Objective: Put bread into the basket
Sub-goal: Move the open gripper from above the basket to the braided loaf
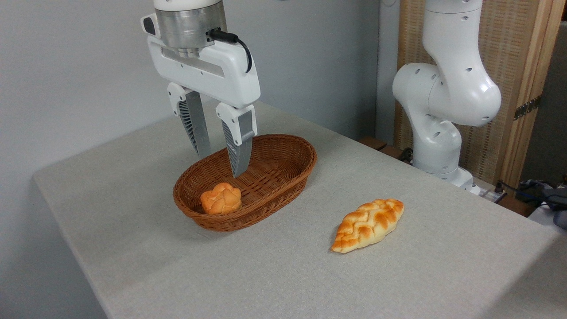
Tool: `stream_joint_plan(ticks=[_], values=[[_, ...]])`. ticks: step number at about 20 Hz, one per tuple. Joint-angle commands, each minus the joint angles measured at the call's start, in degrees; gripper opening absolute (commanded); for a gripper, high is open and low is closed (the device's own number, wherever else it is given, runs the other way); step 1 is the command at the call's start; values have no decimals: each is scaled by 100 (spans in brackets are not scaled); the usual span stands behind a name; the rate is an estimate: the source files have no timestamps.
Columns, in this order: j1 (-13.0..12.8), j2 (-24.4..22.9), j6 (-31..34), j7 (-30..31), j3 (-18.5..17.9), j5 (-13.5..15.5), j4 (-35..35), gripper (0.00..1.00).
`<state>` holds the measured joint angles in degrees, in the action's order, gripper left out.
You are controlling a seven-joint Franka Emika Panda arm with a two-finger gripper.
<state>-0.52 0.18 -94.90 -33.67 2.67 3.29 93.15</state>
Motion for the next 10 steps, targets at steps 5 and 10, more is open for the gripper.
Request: stream_joint_plan(ticks=[5,10], values=[[-27,-211,192,-448,-258,-4,63,100],[17,-229,192,-412,-293,-4,72,100]])
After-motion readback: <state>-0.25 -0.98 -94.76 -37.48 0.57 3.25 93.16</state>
